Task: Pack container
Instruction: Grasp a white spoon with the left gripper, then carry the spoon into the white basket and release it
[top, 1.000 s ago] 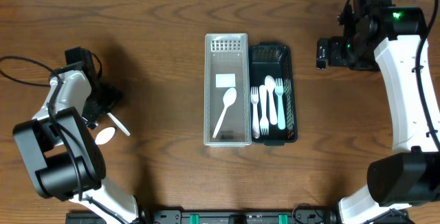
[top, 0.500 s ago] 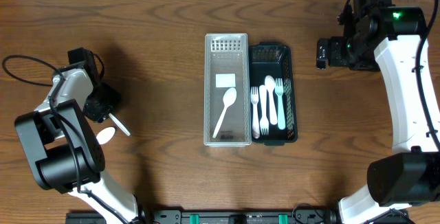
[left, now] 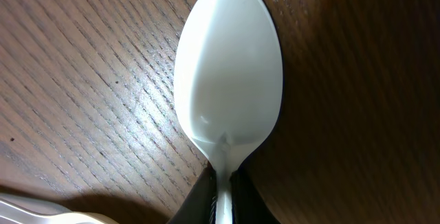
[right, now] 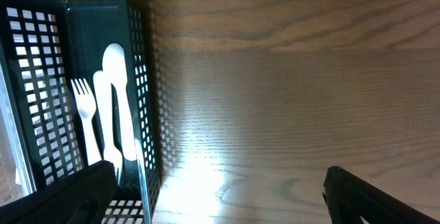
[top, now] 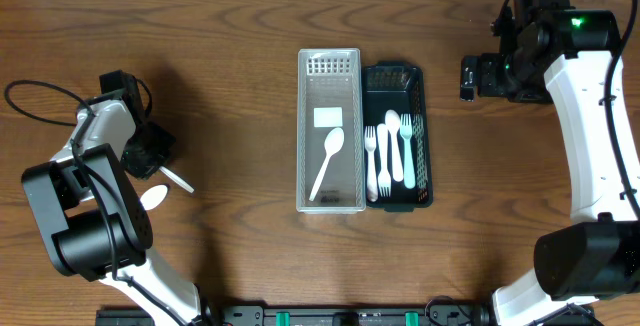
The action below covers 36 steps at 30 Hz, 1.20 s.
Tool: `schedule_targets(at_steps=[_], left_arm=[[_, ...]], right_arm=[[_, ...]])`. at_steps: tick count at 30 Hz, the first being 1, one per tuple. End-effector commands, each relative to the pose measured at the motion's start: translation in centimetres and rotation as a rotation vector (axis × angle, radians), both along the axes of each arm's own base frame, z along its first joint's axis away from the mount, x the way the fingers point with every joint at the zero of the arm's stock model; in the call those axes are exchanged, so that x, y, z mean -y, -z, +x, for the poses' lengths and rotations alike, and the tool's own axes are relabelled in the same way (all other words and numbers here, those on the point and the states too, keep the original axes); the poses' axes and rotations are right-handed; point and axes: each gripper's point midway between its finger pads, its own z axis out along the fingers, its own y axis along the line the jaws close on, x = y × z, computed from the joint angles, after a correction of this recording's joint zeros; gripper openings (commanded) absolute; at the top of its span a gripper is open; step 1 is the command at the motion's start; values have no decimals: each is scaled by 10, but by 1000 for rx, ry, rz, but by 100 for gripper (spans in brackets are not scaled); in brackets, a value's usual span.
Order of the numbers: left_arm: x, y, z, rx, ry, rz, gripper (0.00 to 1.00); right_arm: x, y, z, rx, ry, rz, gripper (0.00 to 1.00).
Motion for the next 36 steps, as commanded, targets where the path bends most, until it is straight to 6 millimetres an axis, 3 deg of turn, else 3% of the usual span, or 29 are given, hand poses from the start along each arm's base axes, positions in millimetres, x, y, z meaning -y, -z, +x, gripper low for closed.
schedule_targets(at_steps=[1, 6, 10, 13, 16, 19, 23, 26, 29, 33, 36], left_arm=[[1, 14, -11, -55, -6, -11, 6], [0, -5, -7, -26, 3, -1, 6], [8, -48, 6, 58, 80, 29, 6], [28, -94, 15, 158, 165, 60, 6], [62, -138, 20, 270, 294, 87, 6], [109, -177, 20, 392, 438, 95, 6], [178, -209, 15, 527, 636, 70, 5], [228, -217, 12, 589, 780, 36, 6], [269, -211, 7, 595, 901, 7, 6], [311, -182, 1, 530, 1055, -8, 6], [329, -155, -2, 460, 1120, -13, 6]], right_arm=[[2, -1, -2, 1, -9, -4, 99], [2, -1, 0, 6, -9, -4, 99], [2, -1, 1, 11, -9, -4, 99], [2, -1, 1, 11, -9, -3, 99], [2, -1, 1, 11, -9, -3, 99], [2, -1, 1, 11, -9, -3, 99], [2, -1, 1, 11, -9, -3, 99], [2, -1, 1, 11, -9, -3, 99], [2, -1, 1, 11, -9, -3, 99], [2, -1, 1, 11, -8, -3, 99], [2, -1, 1, 11, -8, -3, 99]])
